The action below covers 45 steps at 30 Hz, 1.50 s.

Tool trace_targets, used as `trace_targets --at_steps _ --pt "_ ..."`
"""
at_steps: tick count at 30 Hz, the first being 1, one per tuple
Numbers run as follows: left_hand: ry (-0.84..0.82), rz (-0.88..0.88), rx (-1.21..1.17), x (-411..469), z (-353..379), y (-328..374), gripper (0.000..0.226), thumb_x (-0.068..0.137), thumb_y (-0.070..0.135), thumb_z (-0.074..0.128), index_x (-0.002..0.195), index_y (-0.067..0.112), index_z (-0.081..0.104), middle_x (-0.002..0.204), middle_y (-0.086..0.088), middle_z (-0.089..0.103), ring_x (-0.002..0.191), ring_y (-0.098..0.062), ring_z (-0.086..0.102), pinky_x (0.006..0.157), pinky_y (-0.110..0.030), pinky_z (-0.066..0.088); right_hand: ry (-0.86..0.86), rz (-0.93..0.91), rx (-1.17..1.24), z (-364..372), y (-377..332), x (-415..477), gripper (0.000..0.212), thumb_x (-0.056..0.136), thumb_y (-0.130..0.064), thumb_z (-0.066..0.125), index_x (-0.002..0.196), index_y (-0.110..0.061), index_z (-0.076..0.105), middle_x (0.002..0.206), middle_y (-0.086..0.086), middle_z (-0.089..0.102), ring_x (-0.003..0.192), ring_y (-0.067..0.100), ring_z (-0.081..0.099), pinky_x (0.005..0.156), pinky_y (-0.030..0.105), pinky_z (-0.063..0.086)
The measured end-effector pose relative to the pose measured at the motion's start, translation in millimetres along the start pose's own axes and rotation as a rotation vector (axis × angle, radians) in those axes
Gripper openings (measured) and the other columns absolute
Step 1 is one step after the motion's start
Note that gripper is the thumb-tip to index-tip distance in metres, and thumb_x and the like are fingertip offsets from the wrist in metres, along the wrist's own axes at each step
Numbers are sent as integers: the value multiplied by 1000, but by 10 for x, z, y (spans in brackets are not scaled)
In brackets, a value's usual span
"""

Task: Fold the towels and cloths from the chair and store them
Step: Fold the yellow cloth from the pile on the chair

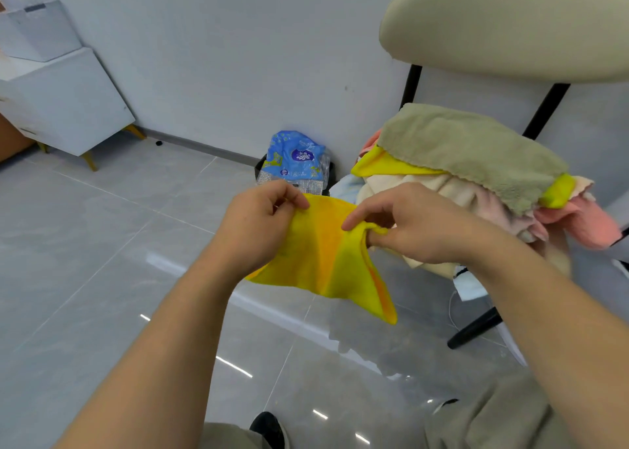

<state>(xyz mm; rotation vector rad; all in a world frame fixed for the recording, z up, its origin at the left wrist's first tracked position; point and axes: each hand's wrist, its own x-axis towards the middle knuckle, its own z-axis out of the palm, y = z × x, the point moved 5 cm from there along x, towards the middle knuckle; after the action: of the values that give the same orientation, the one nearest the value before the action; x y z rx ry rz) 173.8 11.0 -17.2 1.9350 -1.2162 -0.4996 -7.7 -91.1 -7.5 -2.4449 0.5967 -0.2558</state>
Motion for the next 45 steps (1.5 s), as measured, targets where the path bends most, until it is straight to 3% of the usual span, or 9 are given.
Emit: trace_targets --at_steps 6,12,16,23,28,33,37,41,45 --pt "-40 42 -115 -63 186 95 15 85 30 54 91 39 65 81 -3 71 80 -30 67 77 -52 56 216 -97 -5 73 -98 67 11 79 -32 78 84 -33 68 90 -9 54 84 7 52 75 21 41" --pt "-74 77 -201 -114 201 132 19 97 12 59 106 29 56 82 -1 76 82 -32 70 80 -54 56 260 -23 52 112 -82 122 17 80 -38 77 82 -27 64 77 -8 65 79 13 59 73 38 50" --pt "-118 69 -258 -174 207 205 15 98 20 62 111 25 56 84 4 78 85 -20 73 86 -51 56 262 -15 124 158 -67 143 17 82 -31 78 82 -27 61 73 -6 65 69 11 60 64 33 50" --pt "-204 67 -247 -160 215 152 55 79 9 84 121 25 52 93 3 78 89 -19 74 85 -46 59 279 42 237 197 -2 173 24 79 -29 83 85 -25 60 72 -9 61 62 3 52 62 20 44" --pt "-97 49 -204 -114 145 82 41 86 4 73 117 25 56 87 7 78 83 -15 73 79 -40 59 54 125 306 309 95 162 35 78 -42 83 95 -26 56 73 -3 71 60 4 55 61 28 47" --pt "-34 40 -144 -54 33 -33 37 88 4 70 115 27 64 86 9 77 83 -7 72 76 -25 56 -138 119 -280 360 142 129 36 87 -44 72 69 -24 48 65 -3 50 69 21 48 65 37 33" --pt "38 40 57 12 -97 -174 32 86 6 70 110 28 71 85 15 73 77 11 65 70 -5 47 -173 32 -254 302 -43 96 24 88 -52 67 89 -28 71 96 -6 66 104 15 53 92 37 37" --pt "75 -23 14 60 -210 -296 25 88 5 69 102 25 73 89 8 74 87 -3 69 79 -21 54 -4 -9 -606 190 -97 130 38 88 -68 54 90 -33 69 116 -19 61 128 13 33 101 43 23" --pt "54 -61 -6 53 -188 -345 26 90 5 66 92 31 70 86 4 73 84 -13 69 73 -33 57 -64 -6 -304 226 -28 130 37 77 -76 54 76 -40 64 113 -19 57 114 8 44 98 39 35"
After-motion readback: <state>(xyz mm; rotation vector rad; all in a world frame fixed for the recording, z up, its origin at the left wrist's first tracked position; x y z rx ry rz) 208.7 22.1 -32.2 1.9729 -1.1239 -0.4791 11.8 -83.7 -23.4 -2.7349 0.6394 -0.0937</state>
